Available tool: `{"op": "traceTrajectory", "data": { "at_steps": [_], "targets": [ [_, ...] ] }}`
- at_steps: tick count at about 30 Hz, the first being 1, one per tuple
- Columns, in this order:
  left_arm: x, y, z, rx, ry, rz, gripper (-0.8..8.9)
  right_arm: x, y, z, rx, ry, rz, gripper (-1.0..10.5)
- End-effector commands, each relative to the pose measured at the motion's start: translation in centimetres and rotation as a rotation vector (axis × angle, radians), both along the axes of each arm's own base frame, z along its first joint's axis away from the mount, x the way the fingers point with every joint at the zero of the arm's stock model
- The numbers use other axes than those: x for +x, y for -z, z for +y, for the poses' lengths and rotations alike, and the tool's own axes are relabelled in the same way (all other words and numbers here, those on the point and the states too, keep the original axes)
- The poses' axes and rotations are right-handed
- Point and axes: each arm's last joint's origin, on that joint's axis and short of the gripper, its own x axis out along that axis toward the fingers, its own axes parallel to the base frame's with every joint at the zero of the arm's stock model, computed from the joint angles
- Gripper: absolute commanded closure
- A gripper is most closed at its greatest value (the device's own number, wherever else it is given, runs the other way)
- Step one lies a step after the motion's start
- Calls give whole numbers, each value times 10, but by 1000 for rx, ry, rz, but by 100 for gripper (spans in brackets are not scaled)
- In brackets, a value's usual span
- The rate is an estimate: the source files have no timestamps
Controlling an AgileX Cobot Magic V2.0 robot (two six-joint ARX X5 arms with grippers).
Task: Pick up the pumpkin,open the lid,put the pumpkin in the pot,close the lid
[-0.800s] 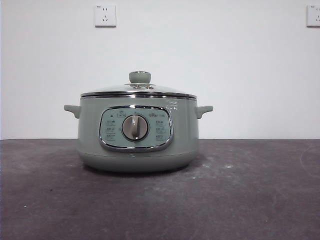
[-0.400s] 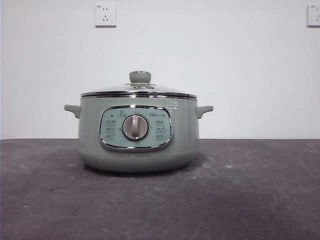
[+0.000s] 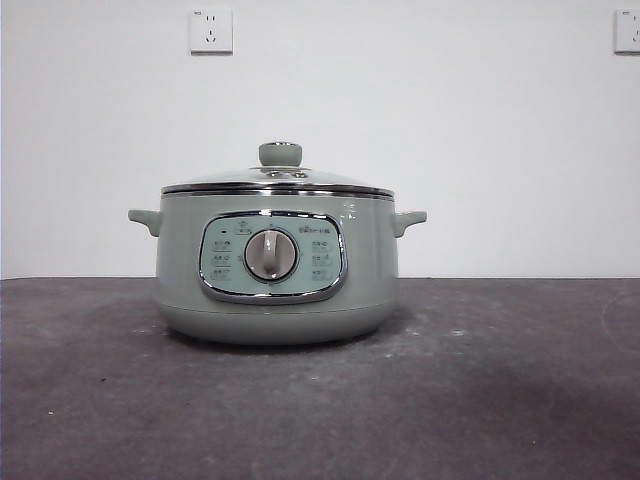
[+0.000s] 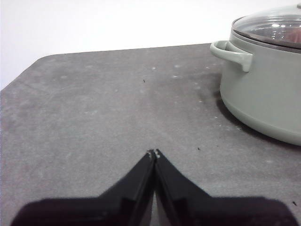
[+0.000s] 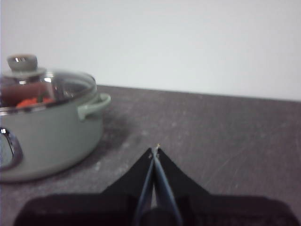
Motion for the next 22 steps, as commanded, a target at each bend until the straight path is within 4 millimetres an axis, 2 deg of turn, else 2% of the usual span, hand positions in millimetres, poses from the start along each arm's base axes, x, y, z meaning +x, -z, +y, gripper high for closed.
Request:
{"op": "traceTrajectory", "data": {
  "at_steps": [1,15,22],
  "targets": [
    [1,5,0,-6,-6,13,817,1,9,0,26,3,13,946],
    [1,5,0,-7,-6,13,817,3,30,0,24,1,116,946],
    [1,5,0,-7,-6,13,817,3,34,0,54,5,166,946]
  ]
}}
